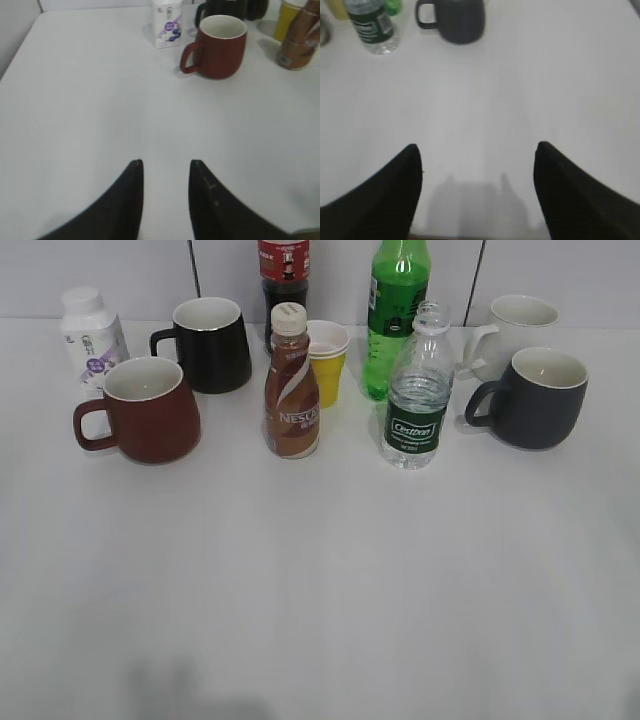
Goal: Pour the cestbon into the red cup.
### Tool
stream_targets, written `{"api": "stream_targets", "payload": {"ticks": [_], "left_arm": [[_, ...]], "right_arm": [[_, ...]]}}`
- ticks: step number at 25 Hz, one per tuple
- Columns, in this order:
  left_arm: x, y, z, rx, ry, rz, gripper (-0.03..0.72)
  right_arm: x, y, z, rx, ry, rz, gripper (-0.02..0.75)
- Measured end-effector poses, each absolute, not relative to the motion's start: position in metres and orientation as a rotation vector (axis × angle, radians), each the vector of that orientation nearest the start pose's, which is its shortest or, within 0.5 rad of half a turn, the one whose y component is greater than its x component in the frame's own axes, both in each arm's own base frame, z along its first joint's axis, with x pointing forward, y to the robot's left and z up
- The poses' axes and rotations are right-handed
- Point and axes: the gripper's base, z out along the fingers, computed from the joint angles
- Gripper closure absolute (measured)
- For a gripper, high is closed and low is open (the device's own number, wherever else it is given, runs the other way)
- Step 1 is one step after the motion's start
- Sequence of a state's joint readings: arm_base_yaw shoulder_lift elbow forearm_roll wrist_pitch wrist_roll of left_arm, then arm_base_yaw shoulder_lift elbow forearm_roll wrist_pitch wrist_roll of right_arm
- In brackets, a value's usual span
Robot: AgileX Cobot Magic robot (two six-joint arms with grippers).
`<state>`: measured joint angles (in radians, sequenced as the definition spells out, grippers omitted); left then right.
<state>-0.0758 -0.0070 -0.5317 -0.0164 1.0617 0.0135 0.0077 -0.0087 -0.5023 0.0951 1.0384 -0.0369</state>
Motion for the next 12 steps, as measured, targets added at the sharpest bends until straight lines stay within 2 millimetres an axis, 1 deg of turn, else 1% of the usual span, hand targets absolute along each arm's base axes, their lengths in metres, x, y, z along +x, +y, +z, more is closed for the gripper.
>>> {"api": "stream_targets", "payload": {"ticks": [3,6,10,12], "left_arm": [[-0.009,0.0,0.289,0.126,1.986,-0.084,0.452],[-0.001,0.0,0.299,0.133,1.912,-0.075,0.452],[0.018,-0.004,0.314,0.122,1.813,-0.102,0.452],[0.032,-0.005,0.316,0.119,1.804,-0.106,0.452]], "right_arm": [[-0.005,0.014,0.285,-0.048,1.964,0.206,0.236],[0.004,0.017,0.294,-0.045,1.904,0.245,0.266],[0.027,0.016,0.304,-0.022,1.868,0.241,0.299],[0.043,0.015,0.308,-0.003,1.871,0.236,0.308]]}}
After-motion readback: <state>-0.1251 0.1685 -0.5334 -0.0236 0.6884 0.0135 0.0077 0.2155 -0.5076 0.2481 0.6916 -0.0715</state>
